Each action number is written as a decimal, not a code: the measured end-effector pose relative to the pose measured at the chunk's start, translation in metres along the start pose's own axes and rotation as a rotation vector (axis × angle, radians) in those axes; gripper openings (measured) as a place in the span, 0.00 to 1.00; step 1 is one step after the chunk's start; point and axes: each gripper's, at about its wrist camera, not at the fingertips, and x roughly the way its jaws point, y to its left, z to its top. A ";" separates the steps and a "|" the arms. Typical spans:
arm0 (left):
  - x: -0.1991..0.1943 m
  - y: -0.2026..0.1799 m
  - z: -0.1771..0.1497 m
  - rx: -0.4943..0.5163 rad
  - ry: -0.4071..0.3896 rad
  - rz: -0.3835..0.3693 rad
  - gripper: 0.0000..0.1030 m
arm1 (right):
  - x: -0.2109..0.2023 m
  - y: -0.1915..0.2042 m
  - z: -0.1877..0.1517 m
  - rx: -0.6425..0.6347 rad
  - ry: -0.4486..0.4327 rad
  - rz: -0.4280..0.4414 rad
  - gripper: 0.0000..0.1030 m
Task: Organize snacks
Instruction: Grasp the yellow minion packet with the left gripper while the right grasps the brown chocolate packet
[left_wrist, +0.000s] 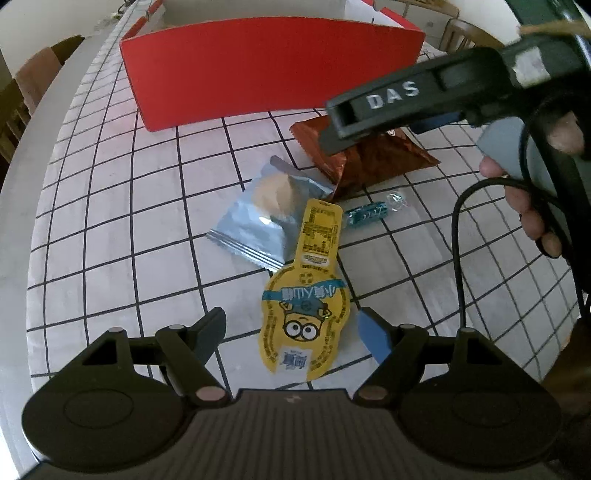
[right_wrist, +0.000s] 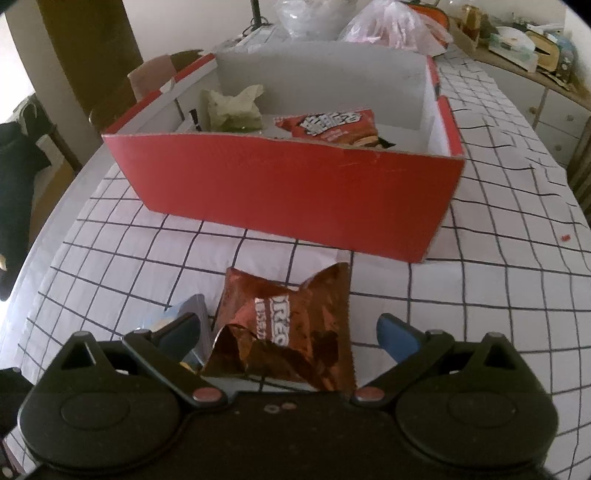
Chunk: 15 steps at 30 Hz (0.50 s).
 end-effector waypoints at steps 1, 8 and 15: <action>0.002 -0.001 0.000 0.002 0.003 0.005 0.76 | 0.002 0.001 0.001 -0.005 0.003 0.000 0.97; 0.004 -0.008 -0.001 0.032 -0.027 0.042 0.68 | 0.013 0.007 0.000 -0.032 0.037 -0.004 0.87; 0.002 -0.013 0.000 0.042 -0.042 0.031 0.50 | 0.010 0.003 -0.004 -0.014 0.037 0.013 0.71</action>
